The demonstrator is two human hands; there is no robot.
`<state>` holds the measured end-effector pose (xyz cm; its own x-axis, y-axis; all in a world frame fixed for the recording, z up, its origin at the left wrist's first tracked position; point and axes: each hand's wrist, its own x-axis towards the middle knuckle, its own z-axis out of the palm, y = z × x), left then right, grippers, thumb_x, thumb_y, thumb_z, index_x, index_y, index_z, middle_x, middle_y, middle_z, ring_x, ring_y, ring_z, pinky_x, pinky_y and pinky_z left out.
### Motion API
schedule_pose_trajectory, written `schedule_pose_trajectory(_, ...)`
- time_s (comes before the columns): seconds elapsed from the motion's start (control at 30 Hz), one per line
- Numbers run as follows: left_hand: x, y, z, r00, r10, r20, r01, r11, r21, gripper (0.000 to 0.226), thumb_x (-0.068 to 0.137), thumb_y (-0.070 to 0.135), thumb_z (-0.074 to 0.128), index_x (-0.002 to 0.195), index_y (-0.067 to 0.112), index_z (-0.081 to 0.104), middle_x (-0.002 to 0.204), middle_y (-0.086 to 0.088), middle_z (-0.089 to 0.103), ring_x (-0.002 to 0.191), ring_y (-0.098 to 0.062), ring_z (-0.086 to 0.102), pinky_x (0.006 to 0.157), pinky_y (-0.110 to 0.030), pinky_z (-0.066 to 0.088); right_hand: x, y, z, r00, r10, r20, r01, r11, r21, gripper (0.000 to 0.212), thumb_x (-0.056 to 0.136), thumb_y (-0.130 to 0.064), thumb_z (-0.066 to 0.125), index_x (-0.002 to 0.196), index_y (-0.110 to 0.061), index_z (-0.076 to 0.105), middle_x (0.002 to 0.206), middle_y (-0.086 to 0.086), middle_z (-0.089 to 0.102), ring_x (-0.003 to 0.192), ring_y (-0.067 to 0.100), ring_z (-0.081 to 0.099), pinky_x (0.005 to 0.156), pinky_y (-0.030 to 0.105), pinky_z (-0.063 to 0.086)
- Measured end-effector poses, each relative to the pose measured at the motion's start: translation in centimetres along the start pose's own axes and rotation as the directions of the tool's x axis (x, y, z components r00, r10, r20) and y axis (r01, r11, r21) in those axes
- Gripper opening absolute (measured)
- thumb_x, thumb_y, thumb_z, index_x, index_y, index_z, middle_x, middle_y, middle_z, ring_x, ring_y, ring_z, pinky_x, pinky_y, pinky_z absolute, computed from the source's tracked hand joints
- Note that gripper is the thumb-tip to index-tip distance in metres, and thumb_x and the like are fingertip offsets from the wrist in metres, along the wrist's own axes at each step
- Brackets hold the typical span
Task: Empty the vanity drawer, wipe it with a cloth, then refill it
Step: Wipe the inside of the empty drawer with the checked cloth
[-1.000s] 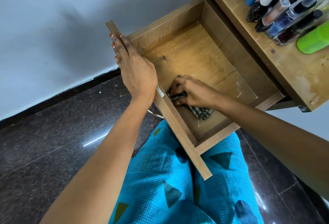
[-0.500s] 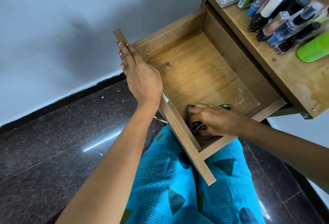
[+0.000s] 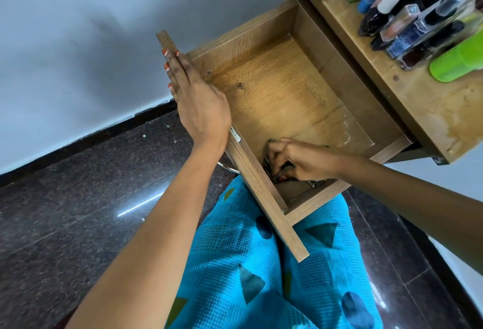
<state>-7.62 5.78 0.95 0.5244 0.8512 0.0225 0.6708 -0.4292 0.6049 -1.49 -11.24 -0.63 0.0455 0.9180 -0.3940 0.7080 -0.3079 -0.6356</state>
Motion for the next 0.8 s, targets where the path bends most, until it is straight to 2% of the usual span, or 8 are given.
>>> schedule_pose_trajectory(0.07, 0.0, 0.0, 0.0, 1.000, 0.000, -0.002, 0.000, 1.000, 0.000, 0.053, 0.095, 0.005, 0.027, 0.145, 0.002, 0.008, 0.156, -0.013, 0.000, 0.145, -0.023, 0.003, 0.117, -0.030, 0.005, -0.8, -0.3, 0.2, 0.989, 0.032, 0.146, -0.026, 0.999, -0.048, 0.016, 0.082, 0.002, 0.061, 0.091, -0.005, 0.072, 0.094, -0.005, 0.043, 0.094, 0.005, 0.035, 0.088, 0.012, 0.033)
schedule_pose_trajectory(0.17, -0.1, 0.0, 0.0, 1.000, 0.001, -0.001, -0.001, 1.000, -0.005, 0.053, 0.095, 0.005, 0.027, 0.145, 0.002, 0.008, 0.156, -0.013, 0.000, 0.145, -0.024, 0.003, 0.117, -0.030, 0.006, -1.1, -0.6, 0.3, 0.941, 0.081, 0.327, -0.032, 0.988, -0.152, 0.025, 0.083, 0.006, 0.053, 0.098, -0.007, 0.068, 0.101, -0.004, 0.047, 0.105, 0.012, 0.039, 0.105, 0.033, 0.033)
schedule_pose_trajectory(0.27, -0.2, 0.0, -0.1, 1.000, 0.004, -0.001, -0.004, 1.000, -0.008, 0.053, 0.096, 0.005, 0.026, 0.145, 0.002, 0.008, 0.155, -0.014, 0.000, 0.145, -0.024, 0.003, 0.117, -0.030, 0.005, -0.3, -0.8, 0.0, 0.899, 0.152, 0.410, -0.020, 0.951, -0.308, 0.028, 0.086, -0.001, 0.052, 0.111, -0.011, 0.061, 0.119, -0.001, 0.050, 0.122, 0.016, 0.037, 0.108, 0.030, 0.026)
schedule_pose_trajectory(0.43, -0.1, 0.0, -0.2, 1.000, 0.010, 0.002, -0.010, 1.000, -0.013, 0.053, 0.096, 0.005, 0.026, 0.145, 0.002, 0.008, 0.155, -0.014, 0.000, 0.145, -0.024, 0.003, 0.116, -0.029, 0.004, -0.7, -0.3, -0.2, 0.898, 0.192, 0.396, -0.018, 0.915, -0.403, 0.032, 0.086, -0.008, 0.057, 0.116, -0.017, 0.057, 0.124, -0.001, 0.050, 0.122, 0.016, 0.038, 0.104, 0.033, 0.028)
schedule_pose_trajectory(0.53, -0.1, 0.1, -0.1, 1.000, 0.011, -0.001, -0.011, 1.000, -0.015, 0.052, 0.097, 0.006, 0.025, 0.145, 0.002, 0.009, 0.156, -0.013, 0.000, 0.145, -0.024, 0.002, 0.116, -0.029, 0.005, -2.1, 0.7, -2.3, 0.886, 0.265, 0.381, -0.096, 0.908, -0.408, 0.031, 0.087, -0.010, 0.057, 0.117, -0.017, 0.058, 0.122, -0.001, 0.052, 0.120, 0.014, 0.042, 0.098, 0.025, 0.033)
schedule_pose_trajectory(0.6, 0.0, 0.1, -0.1, 1.000, 0.007, 0.001, -0.007, 1.000, -0.017, 0.052, 0.097, 0.008, 0.026, 0.146, 0.002, 0.009, 0.156, -0.013, 0.000, 0.144, -0.024, 0.003, 0.116, -0.028, 0.005, -3.3, 1.9, -4.2, 0.872, 0.336, 0.355, -0.166, 0.886, -0.433, 0.026, 0.087, -0.009, 0.056, 0.113, -0.015, 0.061, 0.118, -0.001, 0.053, 0.118, 0.014, 0.043, 0.092, 0.019, 0.035)
schedule_pose_trajectory(0.7, 0.0, 0.1, -0.1, 1.000, 0.007, 0.000, -0.007, 1.000, -0.020, 0.051, 0.097, 0.008, 0.026, 0.145, 0.003, 0.009, 0.156, -0.013, 0.000, 0.144, -0.024, 0.003, 0.116, -0.029, 0.005, -4.5, 3.0, -5.1, 0.881, 0.374, 0.290, -0.255, 0.891, -0.376, 0.026, 0.083, 0.003, 0.052, 0.099, -0.014, 0.064, 0.100, -0.004, 0.047, 0.104, 0.011, 0.041, 0.087, 0.024, 0.039)
schedule_pose_trajectory(0.8, -0.1, 0.1, -0.1, 1.000, 0.006, -0.001, -0.006, 1.000, -0.025, 0.051, 0.097, 0.007, 0.026, 0.145, 0.002, 0.008, 0.156, -0.013, 0.000, 0.145, -0.024, 0.003, 0.116, -0.029, 0.005, -4.5, 2.7, -4.5, 0.907, 0.339, 0.248, -0.242, 0.904, -0.352, 0.030, 0.081, 0.009, 0.048, 0.095, -0.010, 0.066, 0.094, -0.005, 0.047, 0.094, 0.007, 0.036, 0.089, 0.028, 0.041)
